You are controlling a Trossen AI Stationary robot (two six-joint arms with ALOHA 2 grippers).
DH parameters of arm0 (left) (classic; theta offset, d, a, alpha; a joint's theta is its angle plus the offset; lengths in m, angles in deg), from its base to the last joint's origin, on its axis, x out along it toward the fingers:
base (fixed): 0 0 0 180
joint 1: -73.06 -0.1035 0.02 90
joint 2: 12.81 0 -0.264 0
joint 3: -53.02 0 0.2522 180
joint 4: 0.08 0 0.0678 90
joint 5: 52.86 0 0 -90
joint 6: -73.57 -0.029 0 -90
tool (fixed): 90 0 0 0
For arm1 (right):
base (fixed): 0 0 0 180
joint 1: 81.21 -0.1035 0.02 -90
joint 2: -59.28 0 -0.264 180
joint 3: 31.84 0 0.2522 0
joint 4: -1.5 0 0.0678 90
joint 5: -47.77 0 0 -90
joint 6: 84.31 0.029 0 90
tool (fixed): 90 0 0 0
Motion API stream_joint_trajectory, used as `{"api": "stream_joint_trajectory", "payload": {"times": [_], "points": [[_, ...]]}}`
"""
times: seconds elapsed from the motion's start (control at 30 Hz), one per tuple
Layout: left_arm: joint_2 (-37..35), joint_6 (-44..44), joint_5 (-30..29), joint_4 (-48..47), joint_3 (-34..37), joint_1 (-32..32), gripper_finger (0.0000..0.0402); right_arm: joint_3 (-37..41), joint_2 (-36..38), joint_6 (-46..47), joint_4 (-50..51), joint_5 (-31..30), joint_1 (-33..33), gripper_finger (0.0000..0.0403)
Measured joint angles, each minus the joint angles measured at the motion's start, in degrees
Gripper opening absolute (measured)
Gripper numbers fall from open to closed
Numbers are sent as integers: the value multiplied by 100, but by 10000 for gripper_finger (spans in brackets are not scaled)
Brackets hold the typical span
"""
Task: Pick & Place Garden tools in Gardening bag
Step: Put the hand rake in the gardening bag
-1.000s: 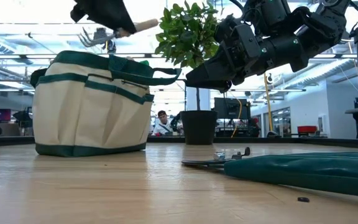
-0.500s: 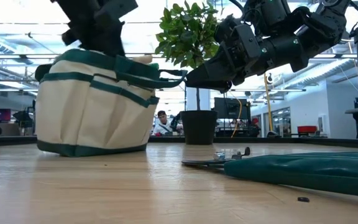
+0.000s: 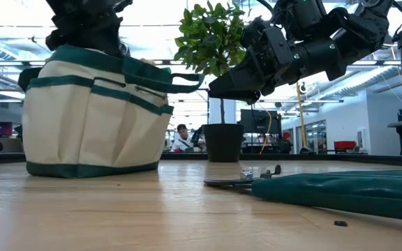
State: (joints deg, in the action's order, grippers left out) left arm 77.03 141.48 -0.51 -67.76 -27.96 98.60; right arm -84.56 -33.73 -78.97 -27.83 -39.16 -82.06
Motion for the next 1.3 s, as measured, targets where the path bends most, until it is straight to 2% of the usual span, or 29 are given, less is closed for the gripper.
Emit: {"api": "stream_joint_trajectory", "payload": {"times": [0.13,0.3,0.47,0.63,0.93,1.3], "points": [[9,-200,89,-169,0,-2,69,0,0,1,0,0,-1,155],[88,-270,879,-253,13,-103,69,0,0,0,-1,1,-1,155],[96,-209,1276,-297,139,-191,69,0,0,1,4,0,-1,155],[98,-348,1258,-298,188,-328,75,0,0,1,2,2,-1,155],[98,-1070,1375,-289,188,-520,120,0,0,-1,2,0,-1,155],[98,-1387,1665,-283,188,-533,123,0,0,-1,4,2,0,155]]}}
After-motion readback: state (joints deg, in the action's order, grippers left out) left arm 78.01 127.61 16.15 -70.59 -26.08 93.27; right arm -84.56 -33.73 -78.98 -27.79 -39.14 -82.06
